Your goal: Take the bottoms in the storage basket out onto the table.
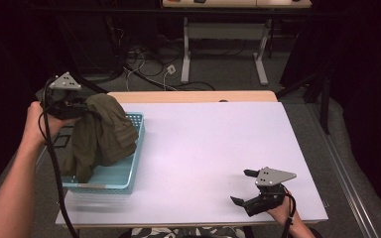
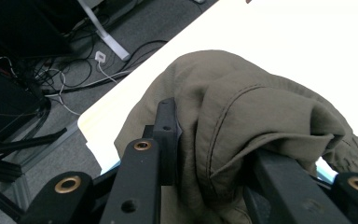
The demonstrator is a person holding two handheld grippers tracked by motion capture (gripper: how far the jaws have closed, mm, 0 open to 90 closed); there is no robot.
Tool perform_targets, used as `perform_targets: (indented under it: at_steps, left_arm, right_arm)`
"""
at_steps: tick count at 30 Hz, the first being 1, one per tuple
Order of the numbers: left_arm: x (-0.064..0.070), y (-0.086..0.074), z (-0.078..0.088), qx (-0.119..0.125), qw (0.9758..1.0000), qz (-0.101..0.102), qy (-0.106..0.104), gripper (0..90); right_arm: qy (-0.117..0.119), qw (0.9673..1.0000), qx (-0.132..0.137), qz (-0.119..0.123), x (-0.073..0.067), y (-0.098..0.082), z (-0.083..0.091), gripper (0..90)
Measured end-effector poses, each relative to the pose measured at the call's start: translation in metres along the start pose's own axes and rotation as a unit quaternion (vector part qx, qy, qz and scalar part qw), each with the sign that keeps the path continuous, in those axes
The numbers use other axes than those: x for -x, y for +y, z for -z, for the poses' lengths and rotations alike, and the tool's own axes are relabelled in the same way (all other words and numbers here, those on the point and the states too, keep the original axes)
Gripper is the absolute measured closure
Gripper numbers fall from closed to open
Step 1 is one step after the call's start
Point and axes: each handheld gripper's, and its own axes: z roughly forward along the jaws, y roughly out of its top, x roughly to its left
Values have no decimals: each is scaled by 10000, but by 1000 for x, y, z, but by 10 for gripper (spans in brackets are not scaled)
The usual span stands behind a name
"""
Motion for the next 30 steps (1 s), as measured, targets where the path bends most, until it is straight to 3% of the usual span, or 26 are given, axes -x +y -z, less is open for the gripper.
perform_targets:
  at_steps: [30]
  left_arm:
    - [11,28,20,69,9984,-472,-295,738]
  right_arm:
    - [-7,10000,3,1,1,0,1,35]
